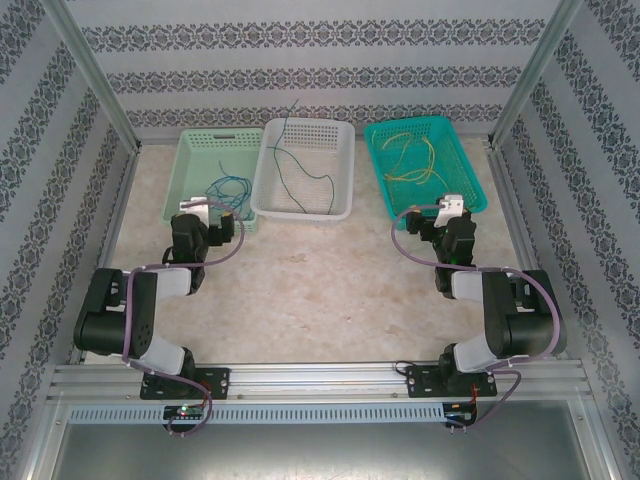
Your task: Untangle the cables
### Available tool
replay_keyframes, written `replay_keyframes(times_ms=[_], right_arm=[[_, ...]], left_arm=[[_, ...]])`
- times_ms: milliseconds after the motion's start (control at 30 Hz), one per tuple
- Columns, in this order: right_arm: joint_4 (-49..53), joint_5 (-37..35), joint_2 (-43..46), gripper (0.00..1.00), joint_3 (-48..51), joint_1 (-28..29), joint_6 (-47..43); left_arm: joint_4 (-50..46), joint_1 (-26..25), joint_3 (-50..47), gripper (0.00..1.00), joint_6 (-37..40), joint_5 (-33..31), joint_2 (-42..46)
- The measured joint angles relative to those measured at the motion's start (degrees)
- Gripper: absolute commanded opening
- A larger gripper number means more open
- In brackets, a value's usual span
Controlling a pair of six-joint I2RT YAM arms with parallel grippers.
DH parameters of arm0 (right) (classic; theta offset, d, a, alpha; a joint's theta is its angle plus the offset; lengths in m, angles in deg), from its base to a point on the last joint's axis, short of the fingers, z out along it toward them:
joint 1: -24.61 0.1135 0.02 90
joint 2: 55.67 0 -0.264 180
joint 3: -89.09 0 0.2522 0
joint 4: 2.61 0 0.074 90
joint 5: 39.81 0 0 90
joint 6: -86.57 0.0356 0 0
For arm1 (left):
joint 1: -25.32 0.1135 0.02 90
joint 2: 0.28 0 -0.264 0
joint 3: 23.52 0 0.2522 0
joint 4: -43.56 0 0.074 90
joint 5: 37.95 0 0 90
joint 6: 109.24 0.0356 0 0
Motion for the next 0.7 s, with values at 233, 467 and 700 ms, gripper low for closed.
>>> replay_keyframes(times_ms=[233,467,700], right_arm=[[0.0,-0.1,0.0,0.98,0.0,0.0,0.0],[0.0,-0.3,0.0,0.98,0.0,0.0,0.0],[0.0,-0.7,0.0,0.98,0.0,0.3,0.0]], left_arm=[[5.1,0.0,-1.9,1.0,-0.5,-0.4,-1.0],[5.1,0.0,-1.9,0.99,-0.5,-0.4,-1.0],[5.1,0.0,-1.9,1.0,-0.5,-0.4,-1.0]])
